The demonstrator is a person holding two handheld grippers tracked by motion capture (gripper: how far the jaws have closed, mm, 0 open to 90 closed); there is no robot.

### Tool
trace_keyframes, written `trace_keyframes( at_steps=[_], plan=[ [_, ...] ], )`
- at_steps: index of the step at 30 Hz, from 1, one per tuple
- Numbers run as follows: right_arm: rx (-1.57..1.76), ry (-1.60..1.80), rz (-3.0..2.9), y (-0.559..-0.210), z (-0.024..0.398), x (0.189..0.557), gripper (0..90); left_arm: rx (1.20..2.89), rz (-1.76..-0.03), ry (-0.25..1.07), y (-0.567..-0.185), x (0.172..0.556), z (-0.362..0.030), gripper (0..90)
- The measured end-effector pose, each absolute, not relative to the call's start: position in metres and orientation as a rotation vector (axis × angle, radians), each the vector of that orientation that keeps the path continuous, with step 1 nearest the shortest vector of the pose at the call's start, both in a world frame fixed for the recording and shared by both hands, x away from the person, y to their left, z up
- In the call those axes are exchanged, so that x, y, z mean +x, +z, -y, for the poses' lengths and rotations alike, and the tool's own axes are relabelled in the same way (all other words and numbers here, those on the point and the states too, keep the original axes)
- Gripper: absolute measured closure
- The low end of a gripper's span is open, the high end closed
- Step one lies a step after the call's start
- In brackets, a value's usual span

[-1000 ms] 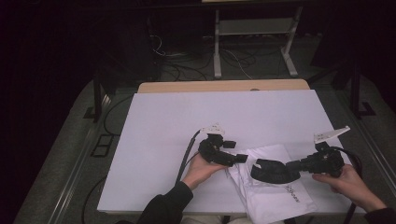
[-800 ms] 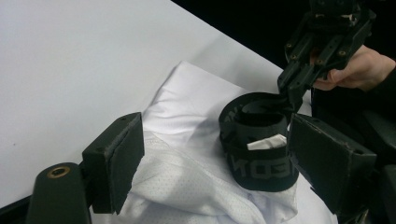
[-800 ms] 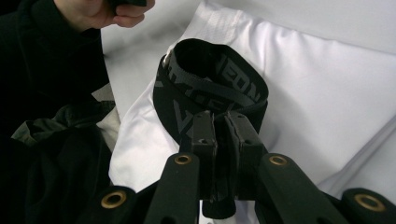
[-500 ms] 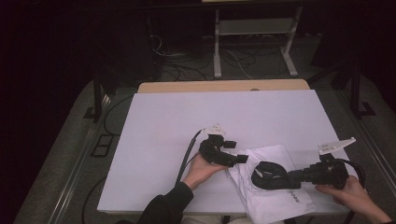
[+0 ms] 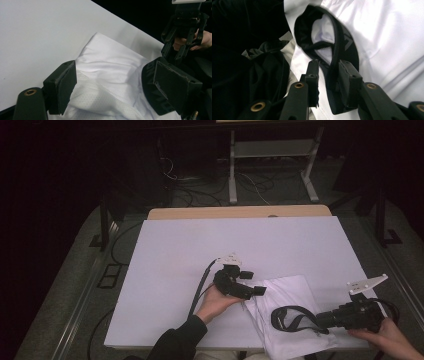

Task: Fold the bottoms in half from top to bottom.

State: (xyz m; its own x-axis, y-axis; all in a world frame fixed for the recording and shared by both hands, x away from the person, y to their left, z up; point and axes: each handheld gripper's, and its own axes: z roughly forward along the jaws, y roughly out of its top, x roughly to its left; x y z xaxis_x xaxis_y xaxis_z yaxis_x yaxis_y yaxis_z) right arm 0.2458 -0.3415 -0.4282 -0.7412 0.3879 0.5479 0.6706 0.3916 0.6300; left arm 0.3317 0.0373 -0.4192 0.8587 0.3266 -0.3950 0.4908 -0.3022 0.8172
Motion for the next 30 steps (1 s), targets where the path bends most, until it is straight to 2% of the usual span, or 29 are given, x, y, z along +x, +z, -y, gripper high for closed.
trace_keyframes(
  at_steps=[5,10,20,30],
  plan=[
    [-0.943,-1.338,2.313,-0.421,0.347,0.248,69.3,1.911,-0.606,-0.188,-0.419,0.332,-0.038,17.2],
    [-0.98,-1.387,2.322,-0.411,0.342,0.256,75.5,1.896,-0.616,-0.192,-0.419,0.333,-0.039,16.4],
    [-0.967,-1.318,2.415,-0.402,0.284,0.285,85.7,1.891,-0.624,-0.193,-0.419,0.335,-0.041,16.0],
    [-0.932,-1.194,2.439,-0.413,0.255,0.293,86.1,1.889,-0.636,-0.187,-0.421,0.337,-0.043,16.0]
  ],
)
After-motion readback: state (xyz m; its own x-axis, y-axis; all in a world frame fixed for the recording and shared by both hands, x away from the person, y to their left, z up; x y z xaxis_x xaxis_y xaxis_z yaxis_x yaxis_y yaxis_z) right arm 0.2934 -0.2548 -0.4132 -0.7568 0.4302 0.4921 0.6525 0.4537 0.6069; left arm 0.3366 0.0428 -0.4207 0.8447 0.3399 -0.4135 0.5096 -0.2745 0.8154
